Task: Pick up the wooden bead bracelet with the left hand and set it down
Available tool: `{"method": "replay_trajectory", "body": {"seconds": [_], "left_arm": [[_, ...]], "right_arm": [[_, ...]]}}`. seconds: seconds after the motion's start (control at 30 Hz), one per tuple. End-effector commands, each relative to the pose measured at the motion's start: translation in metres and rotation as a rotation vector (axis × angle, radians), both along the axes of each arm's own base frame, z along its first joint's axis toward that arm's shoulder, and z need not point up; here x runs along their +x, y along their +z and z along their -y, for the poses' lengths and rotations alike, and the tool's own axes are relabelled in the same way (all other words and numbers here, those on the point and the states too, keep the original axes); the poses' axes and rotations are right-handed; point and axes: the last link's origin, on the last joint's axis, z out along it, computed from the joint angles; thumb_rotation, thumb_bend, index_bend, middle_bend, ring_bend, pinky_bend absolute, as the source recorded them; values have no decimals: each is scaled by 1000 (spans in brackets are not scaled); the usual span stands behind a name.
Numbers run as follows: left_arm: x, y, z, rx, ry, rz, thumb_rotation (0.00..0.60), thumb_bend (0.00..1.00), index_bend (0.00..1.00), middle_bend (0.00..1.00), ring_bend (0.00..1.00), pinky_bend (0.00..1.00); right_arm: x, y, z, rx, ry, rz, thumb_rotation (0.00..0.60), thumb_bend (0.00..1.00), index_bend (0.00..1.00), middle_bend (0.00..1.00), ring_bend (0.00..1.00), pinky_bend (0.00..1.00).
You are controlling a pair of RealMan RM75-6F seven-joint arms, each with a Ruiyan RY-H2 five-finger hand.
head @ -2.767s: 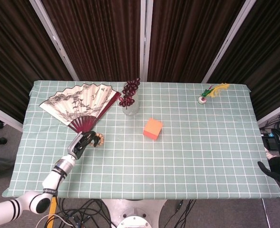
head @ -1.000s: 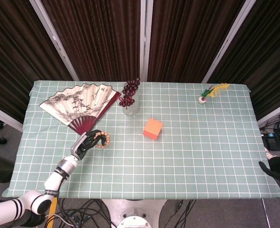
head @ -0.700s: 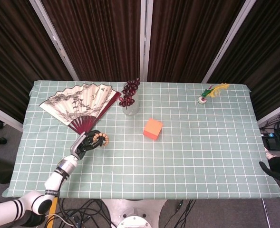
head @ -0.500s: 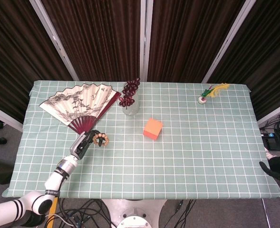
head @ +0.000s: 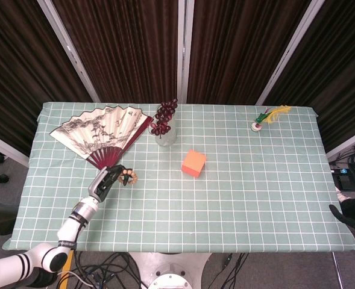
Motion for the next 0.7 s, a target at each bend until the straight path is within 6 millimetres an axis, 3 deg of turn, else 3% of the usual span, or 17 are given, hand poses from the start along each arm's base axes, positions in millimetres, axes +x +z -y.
{"method": "replay_trajectory", "body": {"seconds": [0.03, 0.17, 0.37, 0.7], "left_arm": [[0, 0, 0, -1, 2, 1, 333, 456, 619, 714, 413, 157], [-1, -1, 1, 0, 1, -3, 343, 475, 619, 711, 413, 157], [-1, 0, 0, 3, 7, -1, 428, 505, 619, 711, 413, 157], [0, 1, 2, 13, -5, 1, 472, 620, 568, 665, 412, 161]], "right_arm": [[0, 0, 0, -2, 0, 1, 600, 70, 1, 110, 0, 0], [0, 0, 0, -3, -2, 2, 600, 70, 1, 111, 0, 0], [0, 0, 0, -4, 0, 2, 600, 70, 1, 112, 0, 0], [0, 1, 0, -7, 3, 7, 600, 70, 1, 112, 0, 0]]}}
